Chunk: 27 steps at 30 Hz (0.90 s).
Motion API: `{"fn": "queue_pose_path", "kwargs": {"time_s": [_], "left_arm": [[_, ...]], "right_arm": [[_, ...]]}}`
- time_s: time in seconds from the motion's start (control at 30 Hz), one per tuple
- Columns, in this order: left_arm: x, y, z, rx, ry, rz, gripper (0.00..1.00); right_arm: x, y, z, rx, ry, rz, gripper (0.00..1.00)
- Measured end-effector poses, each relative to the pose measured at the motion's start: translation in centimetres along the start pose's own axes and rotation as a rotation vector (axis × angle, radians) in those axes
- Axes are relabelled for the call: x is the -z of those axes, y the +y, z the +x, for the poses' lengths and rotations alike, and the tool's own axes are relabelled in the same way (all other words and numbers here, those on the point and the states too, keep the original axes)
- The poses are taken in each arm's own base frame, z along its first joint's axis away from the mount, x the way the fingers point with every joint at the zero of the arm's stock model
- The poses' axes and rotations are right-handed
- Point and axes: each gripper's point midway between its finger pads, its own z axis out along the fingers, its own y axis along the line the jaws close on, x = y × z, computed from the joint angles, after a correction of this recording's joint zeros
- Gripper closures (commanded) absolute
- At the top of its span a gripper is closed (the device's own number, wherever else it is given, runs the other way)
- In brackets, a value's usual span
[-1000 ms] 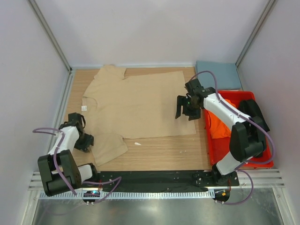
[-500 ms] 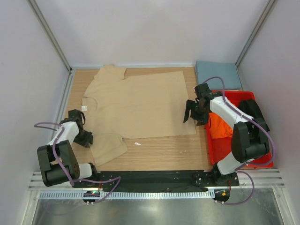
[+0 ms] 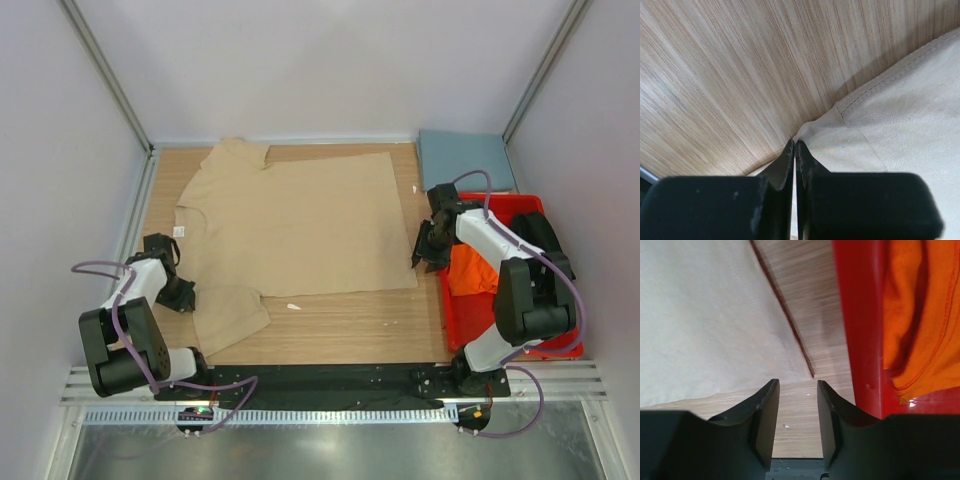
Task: Fold and stack the t-shirts
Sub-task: Flatten the tshirt out
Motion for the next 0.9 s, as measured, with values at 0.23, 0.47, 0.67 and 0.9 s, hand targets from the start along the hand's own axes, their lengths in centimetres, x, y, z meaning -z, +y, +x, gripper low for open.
{"fn": "queue_pose_path", "kwargs": {"time_s": [0.23, 0.47, 0.67, 0.9], "left_arm": [[0.0, 0.1, -0.1, 0.014, -0.001, -0.004, 1.00], [-0.1, 0.4, -0.4, 0.030, -0.007, -0.013, 1.00], [-0.1, 0.4, -0.5, 0.033, -0.008, -0.013, 1.00], [-0.1, 0.4, -0.5, 0.033, -0.008, -0.013, 1.00]], "right_arm": [[-0.8, -0.2, 1.2, -0.028, 0.037, -0.017, 0.53], [-1.8, -0.3, 2.9, -0.015, 0.071, -0.024, 0.53], [-2.3, -0.8, 3.8, -0.006, 0.085, -0.015, 0.55], [-2.9, -0.9, 4.3, 0.000, 0.080, -0.021, 0.55]]}}
